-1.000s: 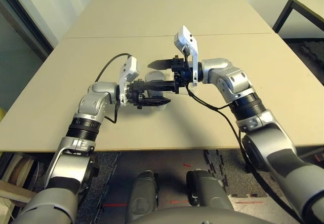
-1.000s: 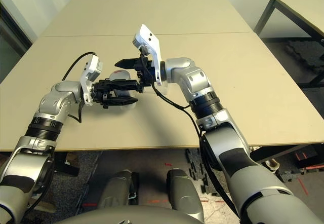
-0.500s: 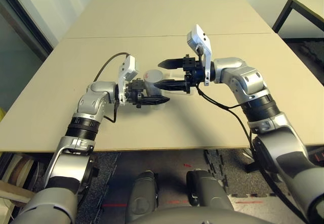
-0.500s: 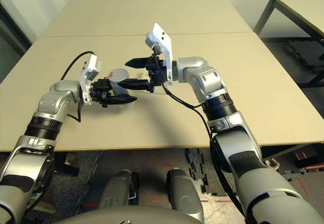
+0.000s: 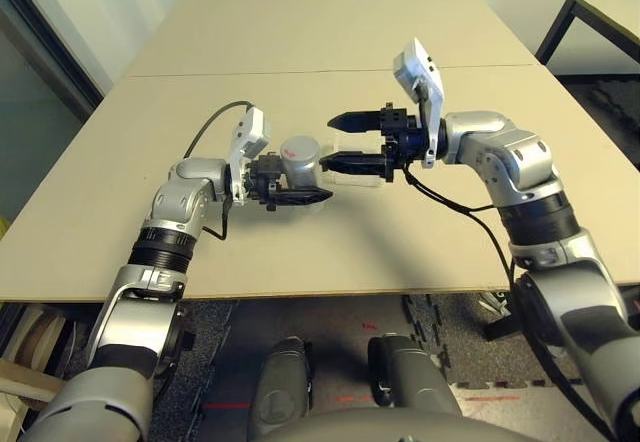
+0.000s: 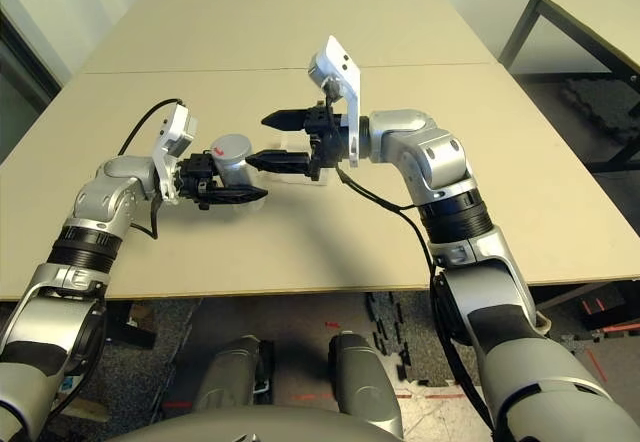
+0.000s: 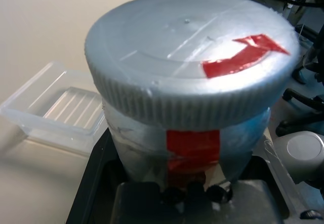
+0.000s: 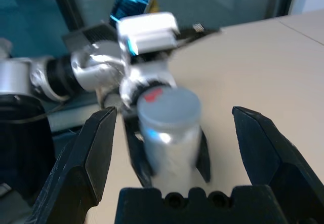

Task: Pour the medicine from the bottle into the box.

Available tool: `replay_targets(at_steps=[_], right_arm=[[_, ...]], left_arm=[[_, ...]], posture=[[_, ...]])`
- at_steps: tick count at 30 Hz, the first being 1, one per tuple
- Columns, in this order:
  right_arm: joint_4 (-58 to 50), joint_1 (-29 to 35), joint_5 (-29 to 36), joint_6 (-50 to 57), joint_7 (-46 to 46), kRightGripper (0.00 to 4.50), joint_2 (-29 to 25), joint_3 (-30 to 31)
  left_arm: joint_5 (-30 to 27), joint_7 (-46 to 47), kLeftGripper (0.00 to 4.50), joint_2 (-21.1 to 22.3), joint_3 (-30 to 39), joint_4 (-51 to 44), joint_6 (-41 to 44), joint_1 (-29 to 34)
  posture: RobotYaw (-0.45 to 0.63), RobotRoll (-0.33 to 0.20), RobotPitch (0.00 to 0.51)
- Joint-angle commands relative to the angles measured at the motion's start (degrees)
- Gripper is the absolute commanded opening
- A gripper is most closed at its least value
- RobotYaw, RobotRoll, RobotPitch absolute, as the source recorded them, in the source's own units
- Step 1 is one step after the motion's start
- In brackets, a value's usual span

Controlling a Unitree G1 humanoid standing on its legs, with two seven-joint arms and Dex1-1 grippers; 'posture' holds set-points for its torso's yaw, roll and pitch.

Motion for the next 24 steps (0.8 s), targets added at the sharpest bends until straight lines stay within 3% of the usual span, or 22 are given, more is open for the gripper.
replay_targets(at_steps=[1,24], right_arm=[[-0.92,-1.39,0.71,0.54,-0.81,4.5,1.27,0.35],[8.03,-4.84,-8.29,-5.95,-1.19,4.5,6.11,6.49]], left_arm=[[0.45,-0.65,2.61,0.16,-0.13,0.36,-0.54,-1.14],[-0.1,-0.72,2.61,0.0,-0.46,-3.83,0.73,0.51]], posture=[[-0.06,0.0,0.079],[-0.03,0.0,0.082]])
